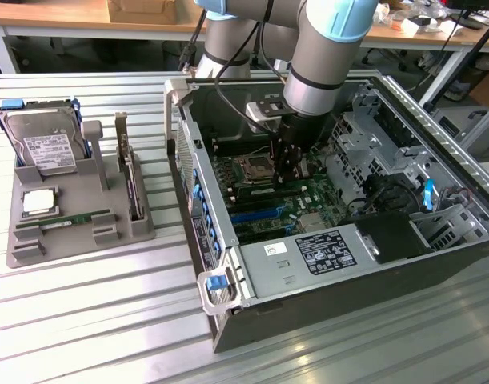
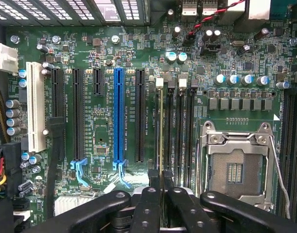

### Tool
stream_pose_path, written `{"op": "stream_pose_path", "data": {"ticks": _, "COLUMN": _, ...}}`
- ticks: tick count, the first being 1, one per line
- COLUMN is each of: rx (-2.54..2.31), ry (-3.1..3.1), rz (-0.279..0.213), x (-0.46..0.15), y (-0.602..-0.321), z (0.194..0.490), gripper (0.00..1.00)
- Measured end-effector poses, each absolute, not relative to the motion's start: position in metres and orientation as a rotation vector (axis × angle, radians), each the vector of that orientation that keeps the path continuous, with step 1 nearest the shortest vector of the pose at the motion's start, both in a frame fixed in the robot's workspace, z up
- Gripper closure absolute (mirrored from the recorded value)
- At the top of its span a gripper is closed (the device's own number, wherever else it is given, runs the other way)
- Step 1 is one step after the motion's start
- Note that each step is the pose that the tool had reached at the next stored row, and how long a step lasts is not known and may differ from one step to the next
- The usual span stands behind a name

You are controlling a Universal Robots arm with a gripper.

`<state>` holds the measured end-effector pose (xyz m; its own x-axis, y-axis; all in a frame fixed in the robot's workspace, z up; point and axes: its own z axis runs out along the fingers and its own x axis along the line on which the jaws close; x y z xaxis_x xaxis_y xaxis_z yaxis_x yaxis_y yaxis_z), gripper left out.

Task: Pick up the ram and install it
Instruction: 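Insert the ram into the slot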

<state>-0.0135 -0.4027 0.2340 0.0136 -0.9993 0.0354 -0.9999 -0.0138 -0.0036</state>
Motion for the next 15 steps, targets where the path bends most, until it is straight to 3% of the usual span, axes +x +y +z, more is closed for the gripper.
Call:
{"op": "stream_pose_path", "data": {"ticks": 6, "rx": 2.221, "ry": -2.190, "rz": 0.043, "x": -0.013, "y": -0.403, "z": 0.234, "gripper": 0.88}}
{"op": "stream_pose_path", "data": {"ticks": 8, "rx": 2.221, "ry": -2.190, "rz": 0.043, "x": -0.013, "y": -0.403, "z": 0.234, "gripper": 0.80}}
{"op": "stream_pose_path", "data": {"ticks": 15, "rx": 2.221, "ry": -2.189, "rz": 0.048, "x": -0.013, "y": -0.400, "z": 0.250, "gripper": 0.82}}
